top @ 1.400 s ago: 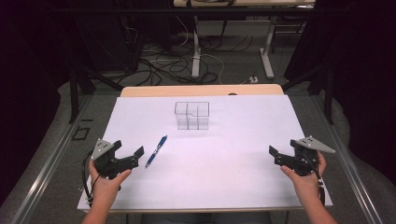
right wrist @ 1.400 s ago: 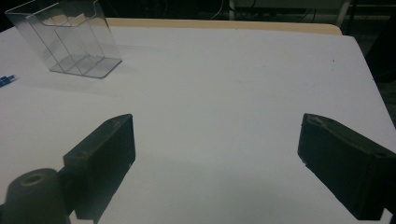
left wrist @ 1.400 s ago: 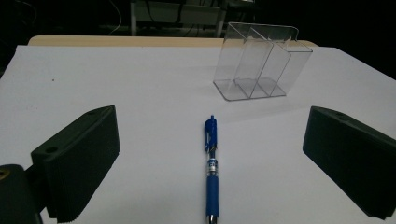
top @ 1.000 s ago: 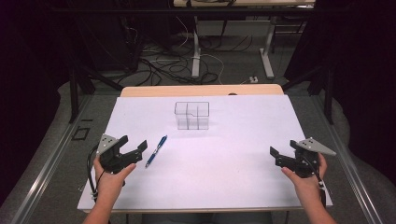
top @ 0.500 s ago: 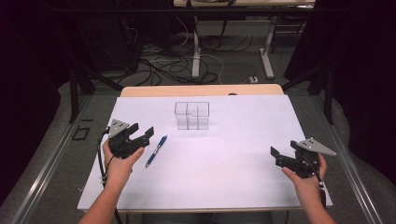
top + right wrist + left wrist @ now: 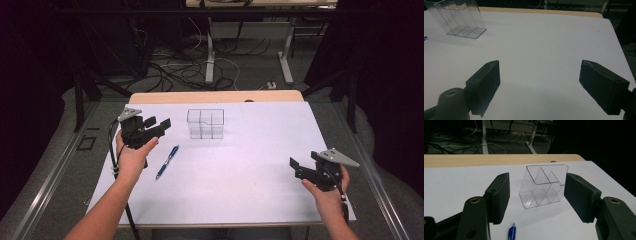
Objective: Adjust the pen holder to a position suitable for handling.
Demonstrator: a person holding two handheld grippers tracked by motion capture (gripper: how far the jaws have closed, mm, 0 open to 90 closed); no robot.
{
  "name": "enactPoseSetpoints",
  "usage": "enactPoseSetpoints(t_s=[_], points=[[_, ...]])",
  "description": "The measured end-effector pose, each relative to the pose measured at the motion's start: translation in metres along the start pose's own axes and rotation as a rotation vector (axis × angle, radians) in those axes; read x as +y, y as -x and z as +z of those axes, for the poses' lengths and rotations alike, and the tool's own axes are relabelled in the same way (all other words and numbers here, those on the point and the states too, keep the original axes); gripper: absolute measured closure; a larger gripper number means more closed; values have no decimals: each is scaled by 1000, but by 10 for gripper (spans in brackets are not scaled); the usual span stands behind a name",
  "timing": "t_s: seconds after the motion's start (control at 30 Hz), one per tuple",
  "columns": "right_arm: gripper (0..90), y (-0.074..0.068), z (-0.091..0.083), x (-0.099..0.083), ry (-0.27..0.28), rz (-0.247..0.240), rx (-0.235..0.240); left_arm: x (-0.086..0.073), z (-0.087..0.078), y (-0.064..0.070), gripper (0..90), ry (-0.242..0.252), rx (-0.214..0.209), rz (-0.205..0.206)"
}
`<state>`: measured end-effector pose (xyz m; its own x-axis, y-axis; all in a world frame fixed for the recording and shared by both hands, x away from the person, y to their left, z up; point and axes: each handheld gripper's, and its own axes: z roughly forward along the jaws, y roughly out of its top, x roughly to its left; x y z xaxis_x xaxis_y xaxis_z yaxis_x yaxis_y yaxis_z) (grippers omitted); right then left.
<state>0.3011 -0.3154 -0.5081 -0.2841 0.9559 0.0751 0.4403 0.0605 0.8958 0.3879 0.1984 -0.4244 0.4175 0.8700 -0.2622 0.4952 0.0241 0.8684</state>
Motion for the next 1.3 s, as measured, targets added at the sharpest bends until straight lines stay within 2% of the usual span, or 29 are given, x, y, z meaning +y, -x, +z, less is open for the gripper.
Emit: enactPoseSetpoints(t_s=[0.17, 0.3, 0.47, 0.63, 0.77, 0.87, 0.93, 1.17, 1.3], points=[[166, 0, 0, 0, -11, 5, -5, 10, 8, 2, 429, -3, -14, 8], [166, 0, 2, -1, -12, 4, -15, 16, 13, 1, 474, -3, -15, -2], [166, 0, 2, -2, -12, 17, -18, 25, 24, 0, 497, -20, 13, 8], [166, 0, 3, -2, -17, 11, -15, 33, 35, -2, 558, -39, 16, 19], [166, 0, 4, -2, -14, 7, -11, 35, 49, -1, 619, -70, 25, 6], [166, 0, 4, -1, -25, 3, -14, 36, 56, -2, 676, -90, 26, 11], [166, 0, 4, -2, -19, 4, -16, 35, 67, -2, 715, -111, 25, 17], [166, 0, 5, -2, -31, 11, -15, 31, 85, -3, 838, -138, 28, 12], [166, 1, 5, -2, -27, 6, -13, 29, 92, -8, 892, -145, 46, -20]])
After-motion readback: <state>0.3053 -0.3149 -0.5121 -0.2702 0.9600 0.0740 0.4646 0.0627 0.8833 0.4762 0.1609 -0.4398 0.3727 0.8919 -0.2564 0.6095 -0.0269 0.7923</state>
